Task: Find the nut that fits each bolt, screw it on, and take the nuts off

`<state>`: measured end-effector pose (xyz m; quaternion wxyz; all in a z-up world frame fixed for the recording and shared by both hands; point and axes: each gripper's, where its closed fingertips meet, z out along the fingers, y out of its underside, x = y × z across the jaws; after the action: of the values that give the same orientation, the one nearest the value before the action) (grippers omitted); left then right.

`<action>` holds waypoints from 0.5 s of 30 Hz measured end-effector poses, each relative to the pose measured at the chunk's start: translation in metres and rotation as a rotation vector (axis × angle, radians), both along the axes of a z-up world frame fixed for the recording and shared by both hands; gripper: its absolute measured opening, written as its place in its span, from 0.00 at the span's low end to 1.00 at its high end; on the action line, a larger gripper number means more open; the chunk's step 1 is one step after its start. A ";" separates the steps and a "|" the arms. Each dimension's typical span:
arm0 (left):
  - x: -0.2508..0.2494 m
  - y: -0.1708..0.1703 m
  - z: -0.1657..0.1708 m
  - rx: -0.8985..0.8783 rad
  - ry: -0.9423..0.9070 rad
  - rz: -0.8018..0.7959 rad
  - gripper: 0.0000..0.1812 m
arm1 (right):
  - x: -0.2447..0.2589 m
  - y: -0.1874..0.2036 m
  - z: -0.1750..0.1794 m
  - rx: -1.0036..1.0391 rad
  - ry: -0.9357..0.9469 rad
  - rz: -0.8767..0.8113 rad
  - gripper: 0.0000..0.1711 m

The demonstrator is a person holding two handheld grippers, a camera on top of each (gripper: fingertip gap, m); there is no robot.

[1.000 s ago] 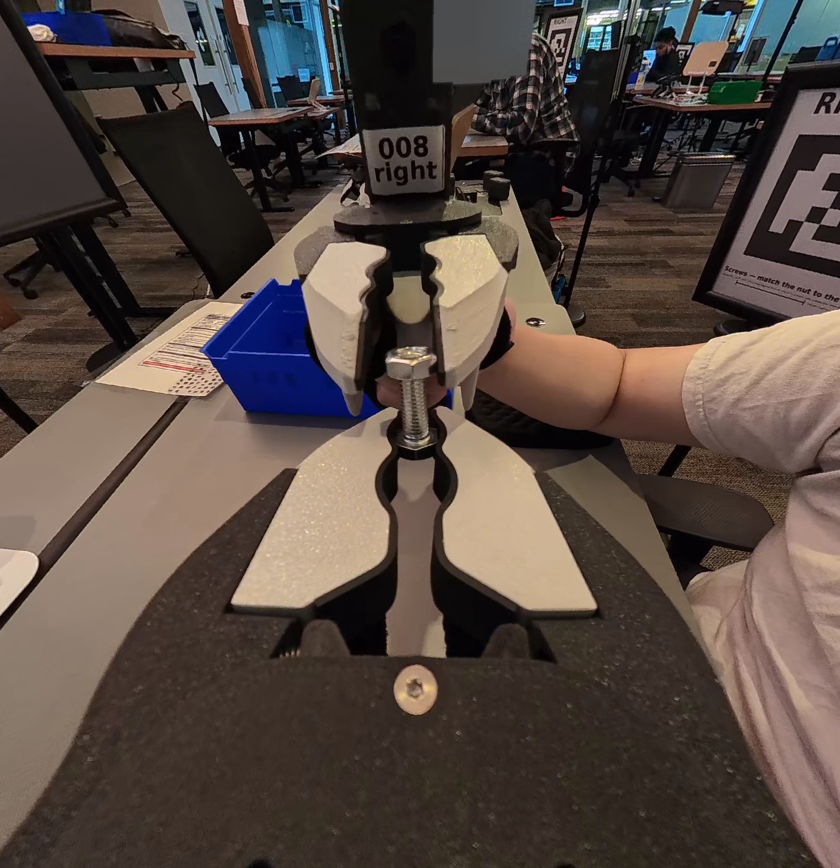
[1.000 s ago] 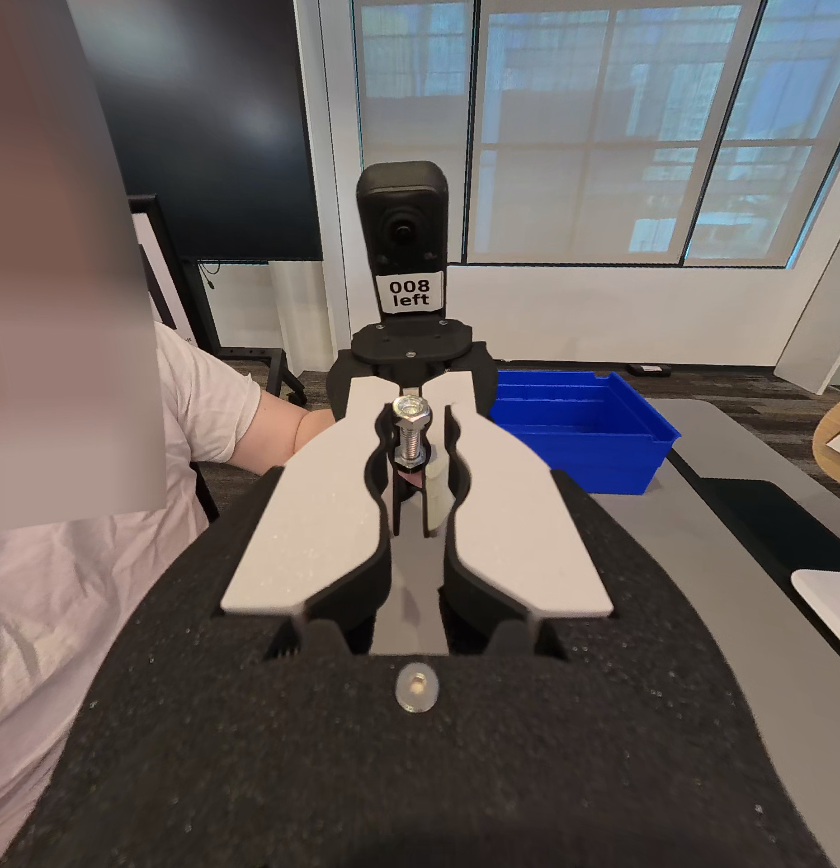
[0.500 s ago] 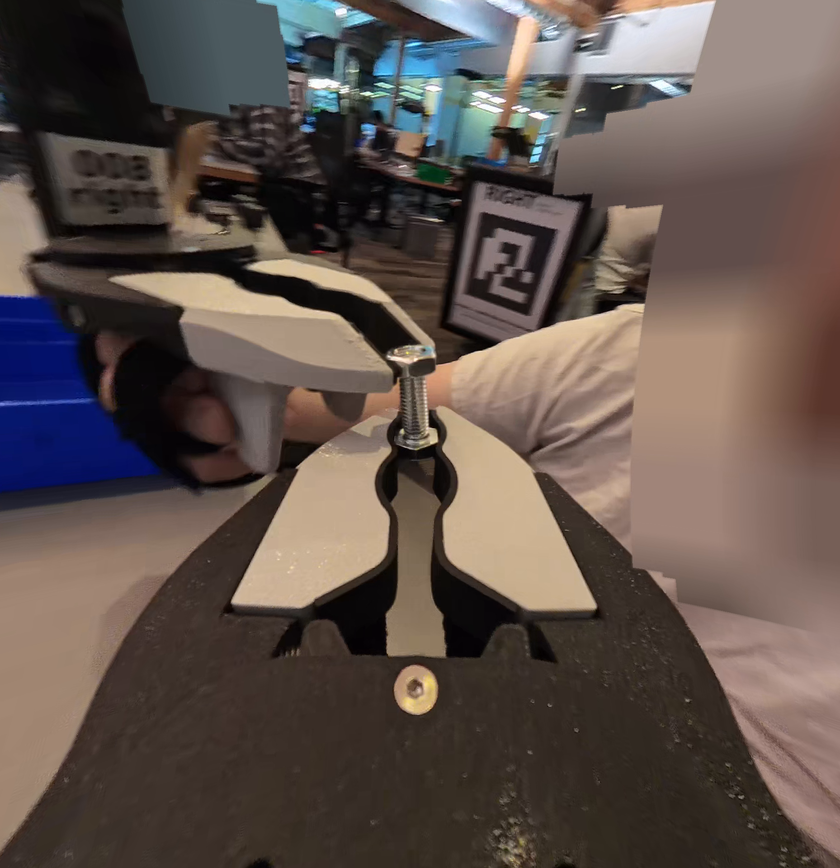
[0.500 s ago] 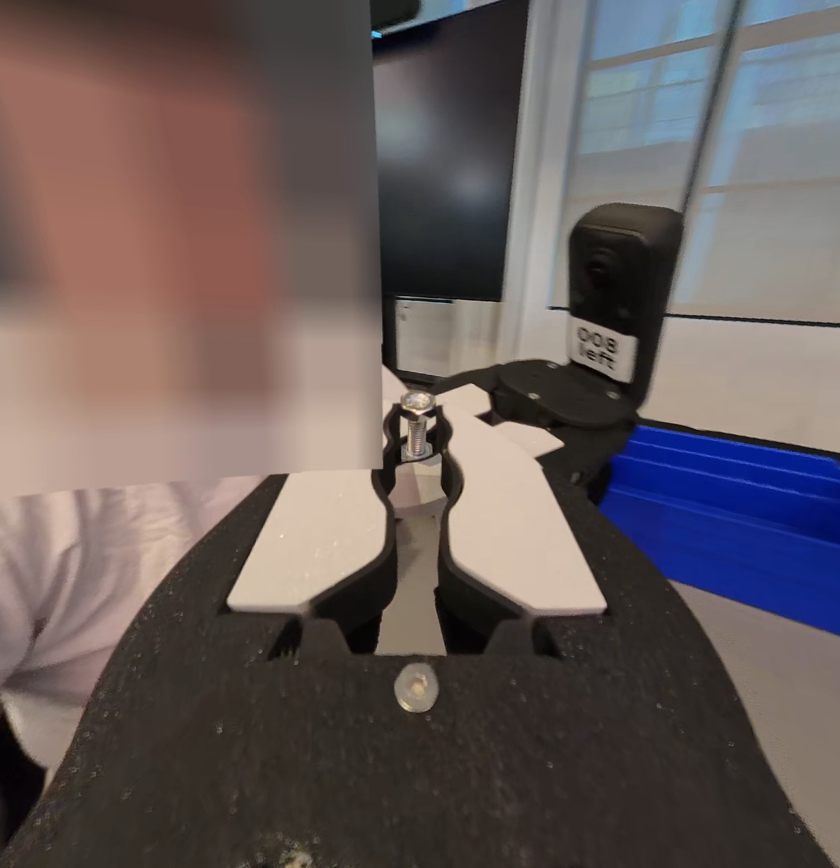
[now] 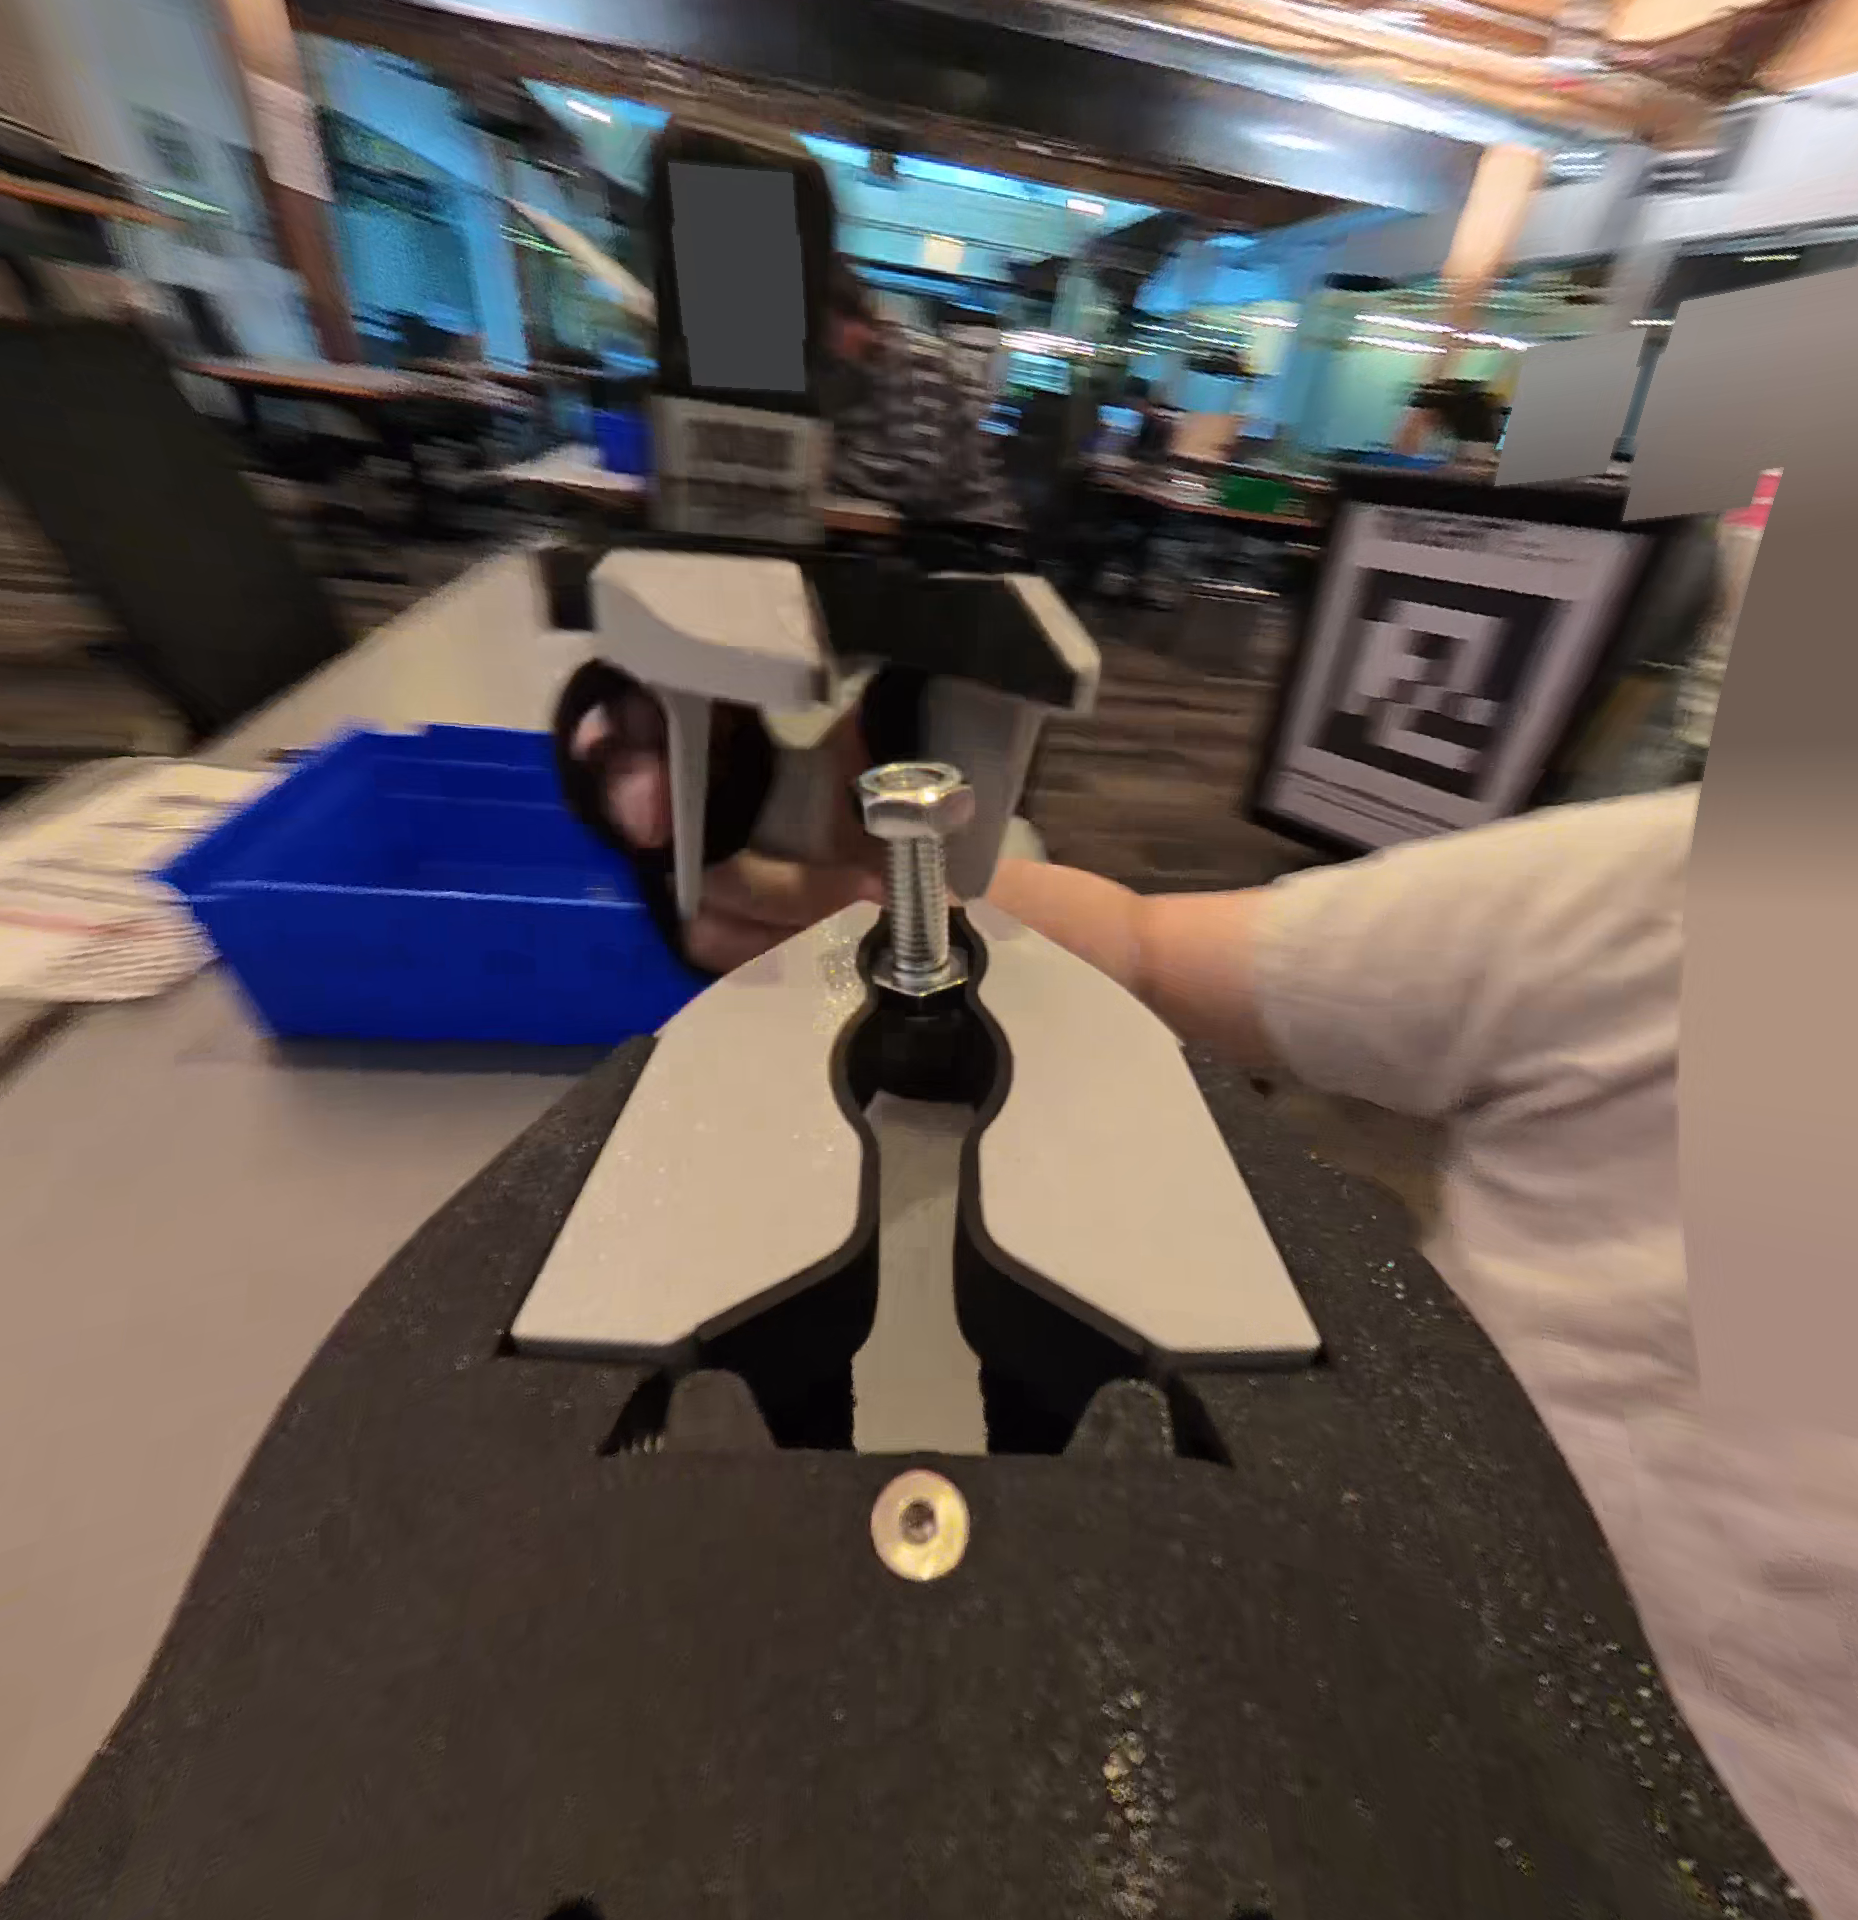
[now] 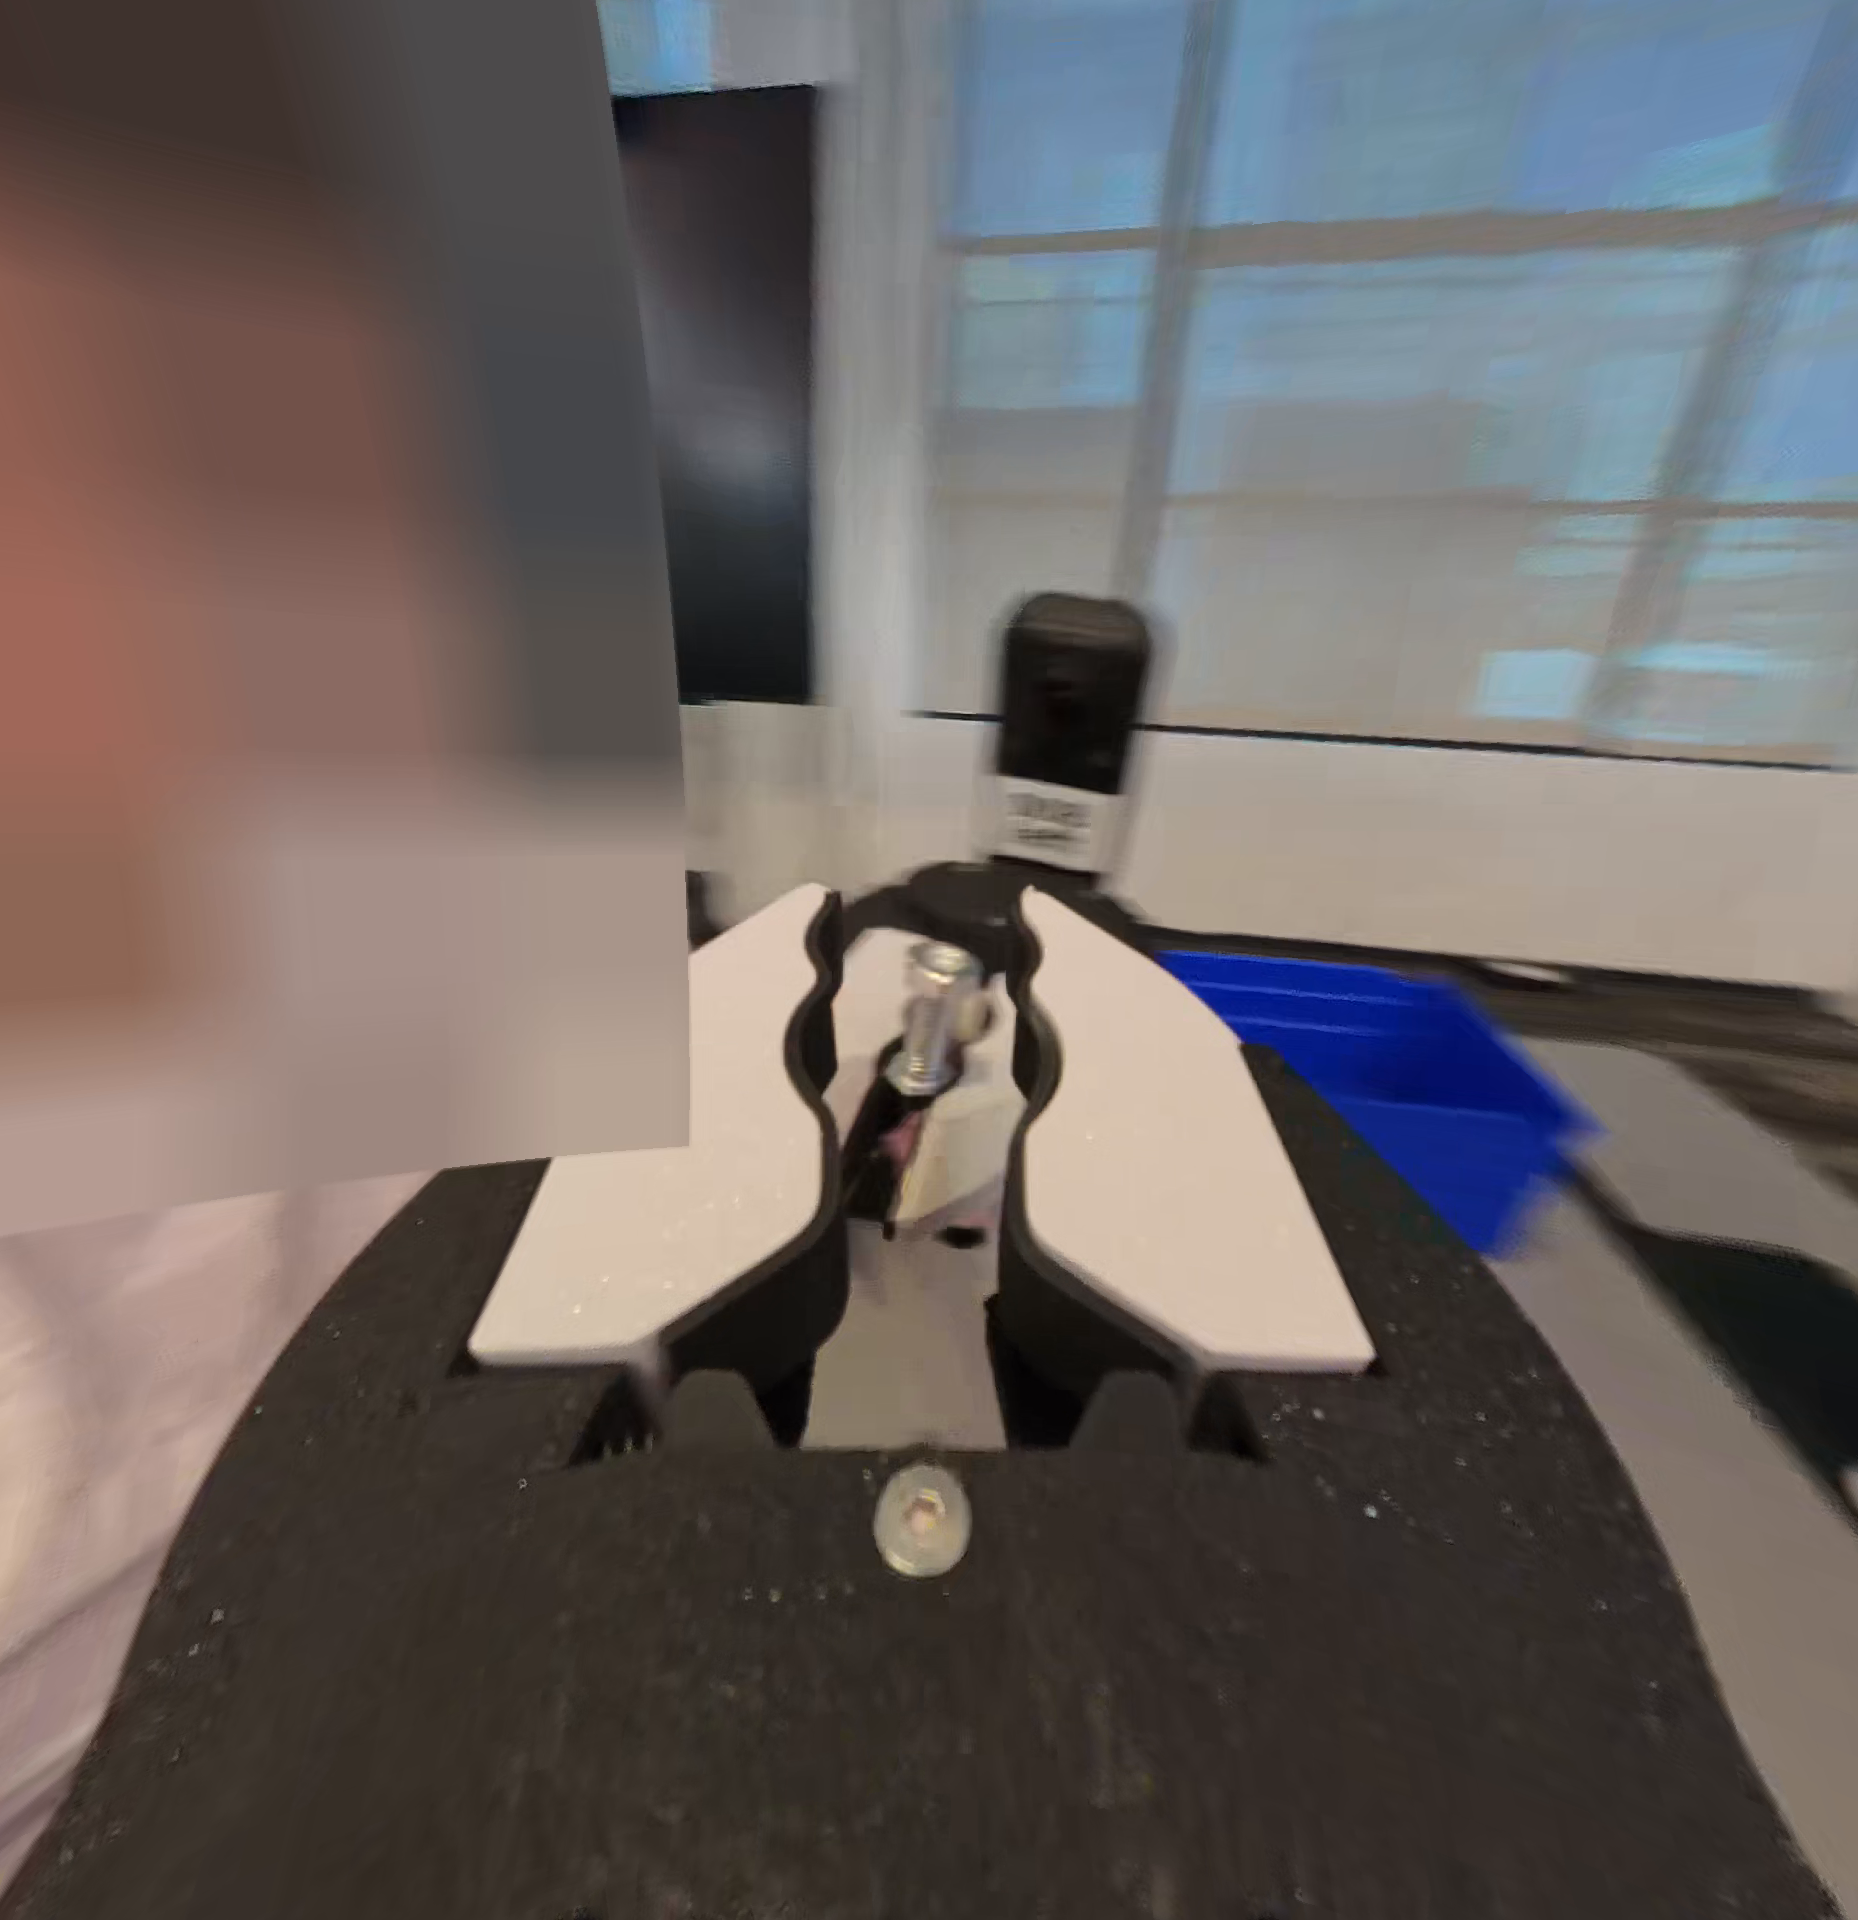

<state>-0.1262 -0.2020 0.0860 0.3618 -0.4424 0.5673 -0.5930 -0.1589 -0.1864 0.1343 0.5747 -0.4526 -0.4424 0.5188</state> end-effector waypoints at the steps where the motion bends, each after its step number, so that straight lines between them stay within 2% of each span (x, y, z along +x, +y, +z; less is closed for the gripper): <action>1: 0.002 0.013 0.000 0.014 -0.010 0.080 0.05 | 0.005 0.016 0.001 0.023 -0.006 -0.146 0.17; 3: 0.005 0.036 -0.004 0.052 -0.011 0.232 0.05 | 0.013 0.036 0.002 0.076 -0.007 -0.359 0.16; 7: 0.006 0.061 -0.012 0.124 0.012 0.421 0.05 | 0.006 0.043 -0.002 0.056 -0.023 -0.470 0.16; 11: 0.005 0.068 -0.014 0.132 0.017 0.483 0.05 | 0.006 0.054 -0.011 -0.030 -0.002 -0.532 0.16; 15: 0.004 0.070 -0.015 0.123 0.017 0.490 0.05 | 0.001 0.060 -0.024 -0.056 -0.069 -0.542 0.13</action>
<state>-0.1220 -0.1321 0.0715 0.5162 -0.5486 0.4813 -0.4483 -0.1581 -0.1266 0.1105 0.6644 -0.5876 -0.3098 0.3426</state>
